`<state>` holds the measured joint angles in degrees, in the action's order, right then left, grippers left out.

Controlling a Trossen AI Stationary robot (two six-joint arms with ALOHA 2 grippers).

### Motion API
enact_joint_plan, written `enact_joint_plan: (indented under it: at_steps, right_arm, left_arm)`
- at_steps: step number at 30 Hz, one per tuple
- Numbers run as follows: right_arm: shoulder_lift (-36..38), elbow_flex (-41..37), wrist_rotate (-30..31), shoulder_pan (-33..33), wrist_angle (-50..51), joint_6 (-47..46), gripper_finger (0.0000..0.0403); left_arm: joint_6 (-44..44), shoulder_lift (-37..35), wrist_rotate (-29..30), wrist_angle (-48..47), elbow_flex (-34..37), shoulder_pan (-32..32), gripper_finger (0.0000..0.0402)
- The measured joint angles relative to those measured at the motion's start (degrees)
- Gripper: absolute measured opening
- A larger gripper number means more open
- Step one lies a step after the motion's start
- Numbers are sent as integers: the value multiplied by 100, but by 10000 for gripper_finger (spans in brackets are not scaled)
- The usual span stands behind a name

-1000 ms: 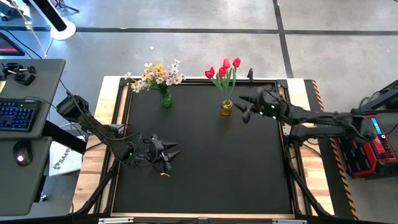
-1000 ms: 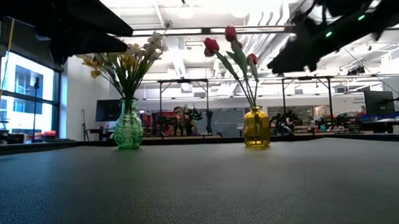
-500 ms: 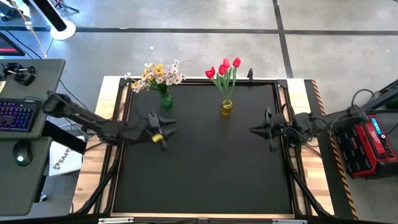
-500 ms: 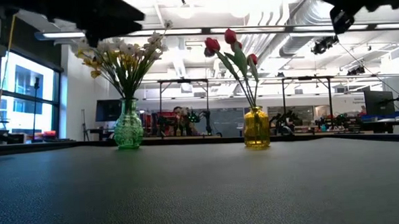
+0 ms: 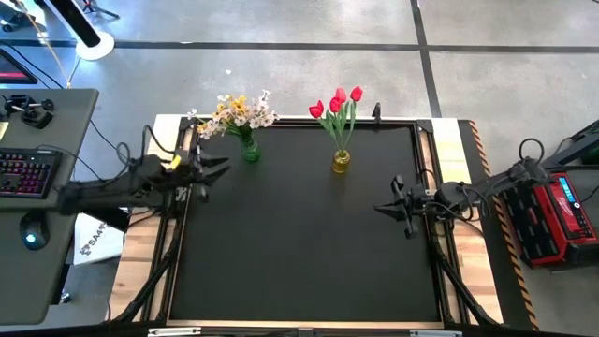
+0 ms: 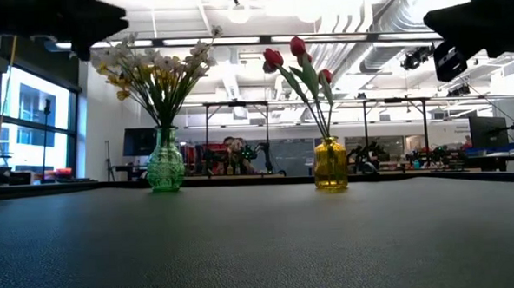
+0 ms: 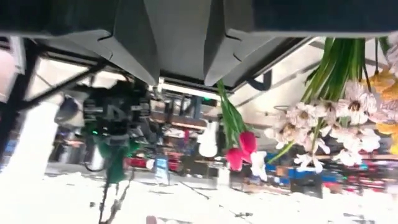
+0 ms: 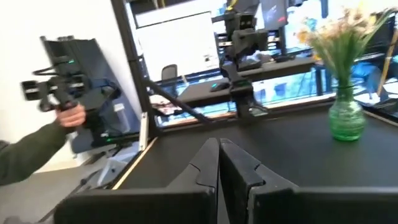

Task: Sort flowers into vase by color
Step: Return to Home Position

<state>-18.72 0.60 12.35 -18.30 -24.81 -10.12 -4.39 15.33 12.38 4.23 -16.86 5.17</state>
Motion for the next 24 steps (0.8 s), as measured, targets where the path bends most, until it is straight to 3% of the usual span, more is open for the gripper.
enact_joint_plan:
  at_steps: [3, 6, 12, 17, 22, 24]
  right_arm:
    - [141, -4, -195, 111, 214, -55, 1]
    - [224, -4, -252, 151, 275, 11, 0]
    - [232, -4, -275, 157, 318, 173, 0]
    - [237, -4, -6, 385, 134, 600, 0]
    - [245, -4, 229, 1010, 114, 461, 0]
    - [246, -4, 100, 1190, 99, 433, 0]
  left_arm:
    - [-71, -454, -582, -561, 4, 418, 98]
    - [-141, -717, -728, -953, 42, 616, 83]
    - [-251, -1081, -1159, -456, 817, 639, 52]
    - [-120, -1280, -1286, 158, 1471, 640, 28]
    - [245, -1519, -866, -184, 1611, 946, 3]
    - [196, -1512, -1121, -215, 1606, 1132, 2]
